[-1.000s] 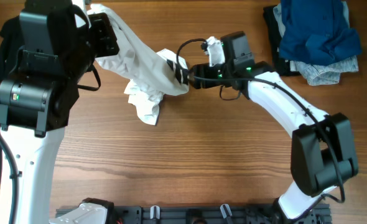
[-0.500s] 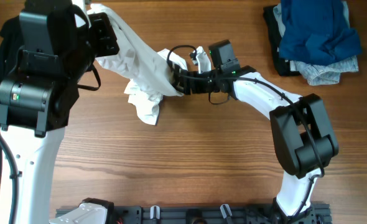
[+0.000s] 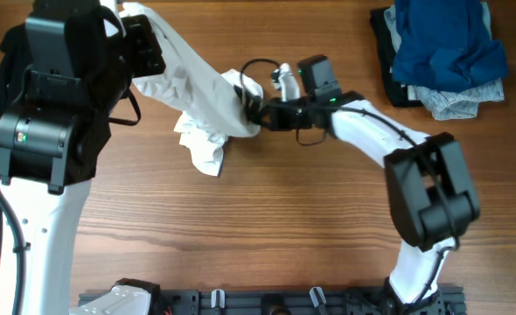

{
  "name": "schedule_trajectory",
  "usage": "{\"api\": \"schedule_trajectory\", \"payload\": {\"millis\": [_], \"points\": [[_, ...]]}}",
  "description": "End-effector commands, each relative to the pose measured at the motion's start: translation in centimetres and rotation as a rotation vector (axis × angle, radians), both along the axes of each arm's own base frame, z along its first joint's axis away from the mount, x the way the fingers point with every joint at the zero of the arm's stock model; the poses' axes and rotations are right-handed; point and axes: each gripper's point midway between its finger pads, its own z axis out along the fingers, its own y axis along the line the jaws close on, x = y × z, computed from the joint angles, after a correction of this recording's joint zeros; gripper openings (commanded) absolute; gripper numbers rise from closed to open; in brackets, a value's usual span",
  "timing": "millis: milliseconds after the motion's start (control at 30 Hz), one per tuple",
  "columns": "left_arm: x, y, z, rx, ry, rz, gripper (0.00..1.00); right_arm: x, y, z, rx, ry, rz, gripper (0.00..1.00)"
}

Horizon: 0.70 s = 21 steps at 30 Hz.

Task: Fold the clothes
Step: 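Lift the shirt with both grippers and stretch it across the table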

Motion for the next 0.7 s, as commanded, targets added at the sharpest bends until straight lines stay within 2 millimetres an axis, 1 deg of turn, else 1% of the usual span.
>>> {"api": "schedule_trajectory", "payload": {"millis": [0, 67, 100, 167, 200, 233, 267, 333, 367, 400, 467, 533, 567, 600, 667], "points": [[-2.9, 3.4, 5.6, 0.008, -0.176, 0.151, 0.04, 3.0, -5.1, 9.3, 0.006, -0.185, -0.081, 0.04], [-4.5, 4.5, 7.3, 0.006, -0.232, 0.191, 0.04, 2.8, -8.3, 13.4, -0.031, -0.240, -0.135, 0.04], [-5.5, 4.9, 8.2, 0.003, -0.260, 0.204, 0.04, 2.2, -10.5, 15.9, -0.067, -0.274, -0.174, 0.04], [-7.4, 5.3, 9.5, 0.009, -0.304, 0.199, 0.04, 0.1, -14.2, 20.7, -0.134, -0.336, -0.249, 0.04], [-8.1, 5.5, 9.9, 0.006, -0.315, 0.200, 0.04, -0.6, -15.1, 22.0, -0.148, -0.352, -0.272, 0.04], [-9.0, 5.7, 10.3, 0.000, -0.332, 0.200, 0.04, -2.0, -16.5, 24.2, -0.169, -0.384, -0.301, 0.04], [-9.8, 5.8, 10.7, -0.005, -0.346, 0.201, 0.04, -3.8, -18.0, 26.7, -0.187, -0.421, -0.343, 0.04], [-11.2, 6.1, 11.3, -0.012, -0.366, 0.201, 0.04, -6.4, -20.1, 29.8, -0.218, -0.476, -0.417, 0.04], [-12.1, 6.3, 11.6, -0.016, -0.381, 0.202, 0.04, -8.2, -21.3, 31.7, -0.239, -0.511, -0.464, 0.04], [-12.7, 6.5, 11.8, -0.019, -0.389, 0.202, 0.04, -9.7, -22.3, 33.1, -0.259, -0.539, -0.505, 0.04], [-14.2, 6.8, 12.0, -0.022, -0.398, 0.203, 0.04, -12.6, -23.7, 35.2, -0.298, -0.589, -0.575, 0.04], [-14.9, 6.9, 11.4, -0.015, -0.377, 0.202, 0.04, -14.2, -24.1, 36.2, -0.318, -0.619, -0.606, 0.04], [-15.0, 6.9, 10.8, -0.007, -0.353, 0.201, 0.04, -14.9, -24.2, 36.5, -0.322, -0.629, -0.613, 0.04], [-15.0, 6.9, 10.0, 0.004, -0.318, 0.200, 0.04, -15.3, -24.3, 36.3, -0.333, -0.621, -0.619, 0.04], [-14.4, 6.9, 8.2, 0.027, -0.245, 0.198, 0.04, -15.0, -24.6, 35.4, -0.358, -0.589, -0.621, 0.04]]}}
